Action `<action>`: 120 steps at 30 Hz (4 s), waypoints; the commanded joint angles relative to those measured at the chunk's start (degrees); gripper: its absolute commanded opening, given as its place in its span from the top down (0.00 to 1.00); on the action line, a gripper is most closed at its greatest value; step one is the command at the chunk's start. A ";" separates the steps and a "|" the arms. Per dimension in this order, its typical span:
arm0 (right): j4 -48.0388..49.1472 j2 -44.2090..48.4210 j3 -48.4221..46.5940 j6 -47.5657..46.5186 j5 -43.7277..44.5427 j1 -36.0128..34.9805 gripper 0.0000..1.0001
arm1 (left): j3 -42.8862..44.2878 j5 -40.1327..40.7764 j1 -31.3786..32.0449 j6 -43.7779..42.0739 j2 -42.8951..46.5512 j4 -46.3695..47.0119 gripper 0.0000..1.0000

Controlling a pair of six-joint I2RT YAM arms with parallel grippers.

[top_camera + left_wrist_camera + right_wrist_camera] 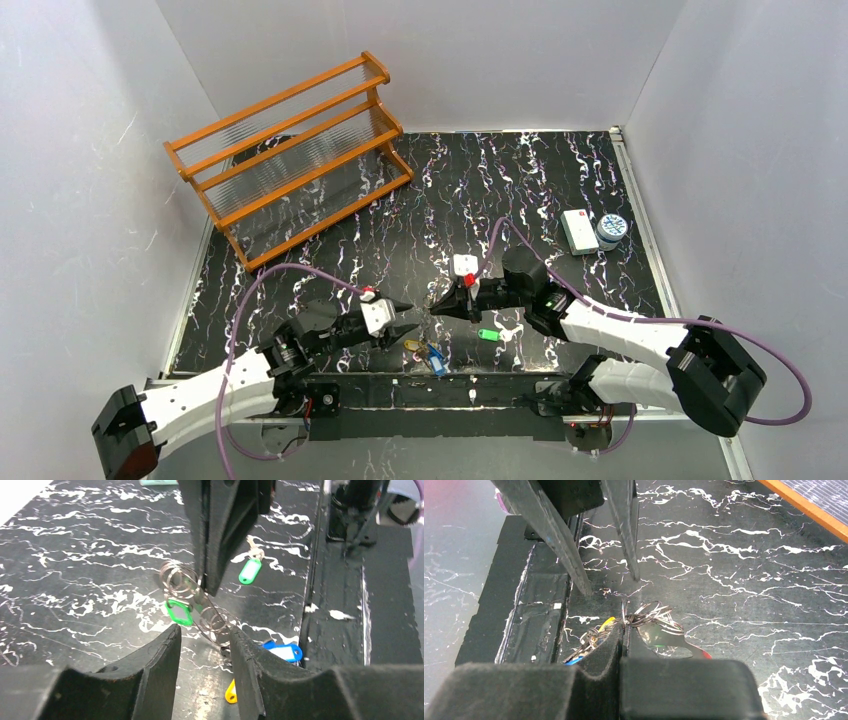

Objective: Put the keys on the keyring

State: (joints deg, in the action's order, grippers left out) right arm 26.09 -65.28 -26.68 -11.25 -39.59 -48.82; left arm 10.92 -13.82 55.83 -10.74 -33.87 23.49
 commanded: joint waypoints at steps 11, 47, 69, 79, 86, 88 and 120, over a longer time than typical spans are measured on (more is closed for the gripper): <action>3.59 0.16 -0.53 -3.54 -2.88 -0.12 0.99 | 4.84 -6.00 0.15 -6.47 -6.13 2.41 0.70; 2.00 3.13 -0.86 -2.83 1.25 -0.08 0.47 | 0.33 3.77 0.18 2.27 -3.54 10.93 1.00; 10.39 8.46 4.99 3.03 4.05 -0.07 0.34 | -12.53 -1.18 0.28 4.49 5.92 32.35 1.00; 2.63 9.94 3.26 21.29 32.26 -0.06 0.01 | -13.42 4.89 0.23 9.33 7.15 31.95 1.00; -17.50 3.89 -4.68 32.41 47.35 0.76 0.03 | -12.97 8.49 0.21 10.34 5.80 29.80 1.00; -20.47 2.09 -5.70 35.32 46.33 1.77 0.06 | -12.55 8.89 0.23 10.31 5.23 28.86 1.00; -37.82 -19.75 -21.59 41.25 43.19 11.09 0.57 | -9.58 8.55 0.23 9.94 4.22 21.14 1.00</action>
State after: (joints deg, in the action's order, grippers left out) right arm -9.39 -82.50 -43.83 32.32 1.13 -37.89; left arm 0.56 -5.34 55.86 -0.84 -30.65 43.40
